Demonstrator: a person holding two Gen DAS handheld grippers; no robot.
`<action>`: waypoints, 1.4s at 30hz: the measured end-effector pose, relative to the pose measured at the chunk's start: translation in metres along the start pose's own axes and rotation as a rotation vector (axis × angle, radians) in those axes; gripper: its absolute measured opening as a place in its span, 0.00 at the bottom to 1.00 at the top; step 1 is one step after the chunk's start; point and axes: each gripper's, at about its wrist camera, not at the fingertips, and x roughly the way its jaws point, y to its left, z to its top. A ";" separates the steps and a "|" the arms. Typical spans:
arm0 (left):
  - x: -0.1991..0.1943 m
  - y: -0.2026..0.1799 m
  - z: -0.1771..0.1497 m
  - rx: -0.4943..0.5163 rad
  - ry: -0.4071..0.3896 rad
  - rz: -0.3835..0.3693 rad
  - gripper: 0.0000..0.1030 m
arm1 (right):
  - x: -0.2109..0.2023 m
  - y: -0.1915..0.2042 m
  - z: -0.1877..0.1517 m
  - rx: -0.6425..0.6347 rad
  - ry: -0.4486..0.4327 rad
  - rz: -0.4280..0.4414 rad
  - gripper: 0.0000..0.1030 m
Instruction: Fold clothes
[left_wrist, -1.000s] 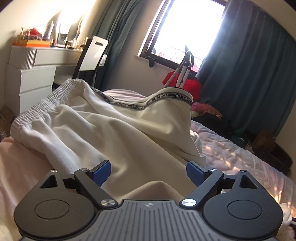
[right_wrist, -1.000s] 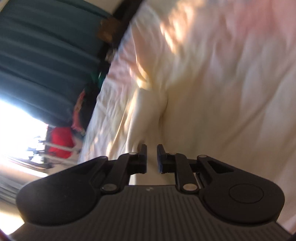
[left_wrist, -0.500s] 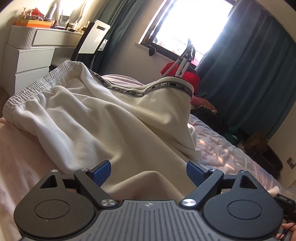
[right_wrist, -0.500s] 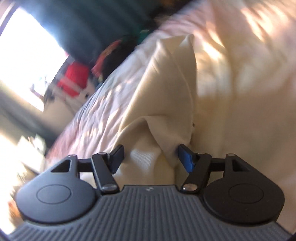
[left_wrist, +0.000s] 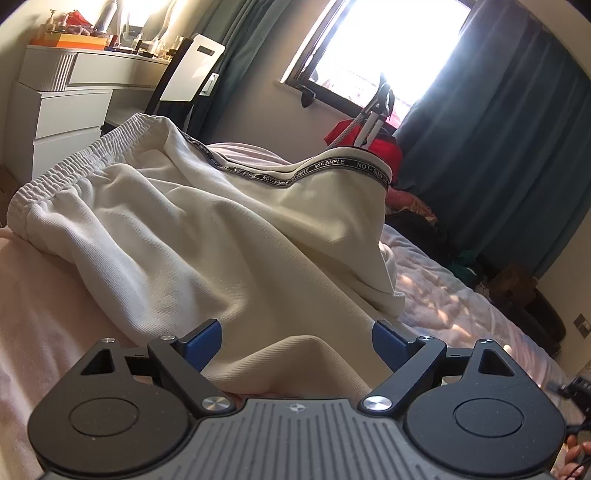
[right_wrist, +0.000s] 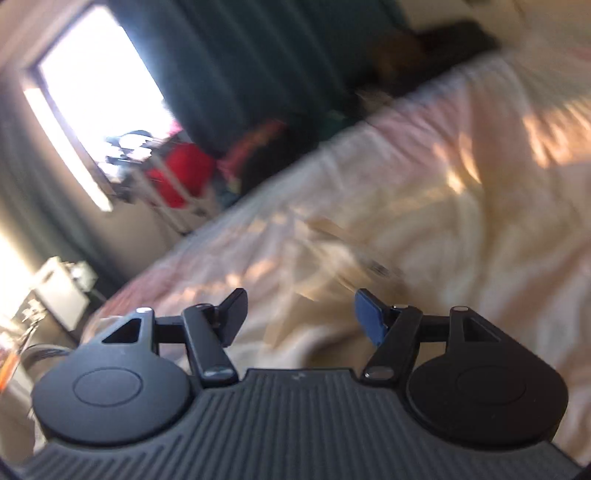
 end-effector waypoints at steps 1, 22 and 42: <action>0.001 0.000 0.000 -0.001 0.004 0.002 0.88 | 0.005 -0.011 -0.001 0.053 0.041 -0.034 0.66; 0.022 0.001 -0.004 -0.062 0.052 -0.037 0.88 | 0.046 -0.025 0.014 0.092 -0.156 0.016 0.14; 0.015 -0.001 -0.007 -0.041 0.082 0.018 0.88 | -0.031 -0.152 0.004 0.773 -0.079 -0.177 0.54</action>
